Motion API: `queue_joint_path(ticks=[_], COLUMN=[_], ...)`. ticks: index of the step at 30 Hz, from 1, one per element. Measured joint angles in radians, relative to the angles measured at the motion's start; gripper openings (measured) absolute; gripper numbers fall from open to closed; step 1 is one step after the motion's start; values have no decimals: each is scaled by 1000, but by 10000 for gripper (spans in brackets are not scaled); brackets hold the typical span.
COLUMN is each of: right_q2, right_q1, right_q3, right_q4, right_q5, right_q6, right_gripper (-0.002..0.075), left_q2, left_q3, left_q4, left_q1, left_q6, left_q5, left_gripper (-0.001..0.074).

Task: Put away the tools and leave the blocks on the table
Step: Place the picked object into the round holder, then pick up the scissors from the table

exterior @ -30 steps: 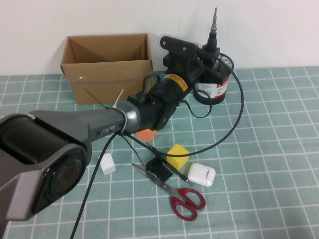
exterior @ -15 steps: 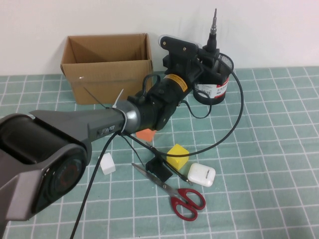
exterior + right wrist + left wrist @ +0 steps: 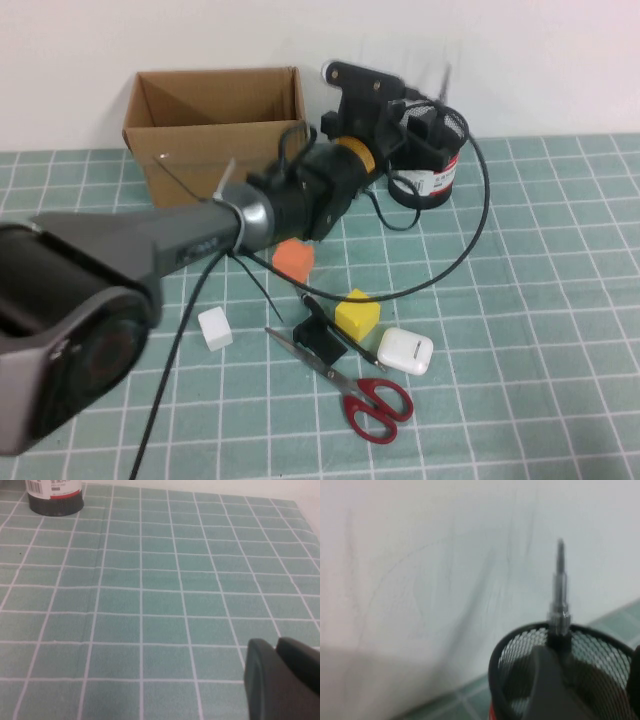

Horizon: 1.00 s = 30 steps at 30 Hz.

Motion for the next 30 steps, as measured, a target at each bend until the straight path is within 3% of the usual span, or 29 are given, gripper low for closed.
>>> queue_joint_path(ticks=[6, 14, 17, 21, 30], right_q2=[0, 0, 0, 0, 0], right_q1=[0, 0, 0, 0, 0], right_q3=[0, 0, 0, 0, 0], right_q4=[0, 0, 0, 0, 0], right_q5=[0, 0, 0, 0, 0], right_q6=[0, 0, 0, 0, 0], right_gripper=[-7, -7, -7, -7, -7], left_q2=[-167, -372, -431, -525, -743], left_q3=[0, 4, 58, 225, 678], left_q4=[5, 15, 15, -13, -108], left_q1=[-28, -128, -164, -193, -196], left_q6=[12, 13, 13, 9, -73], left_q5=[388, 1044, 1213, 1255, 1154], left_gripper=[289, 277, 276, 276, 276])
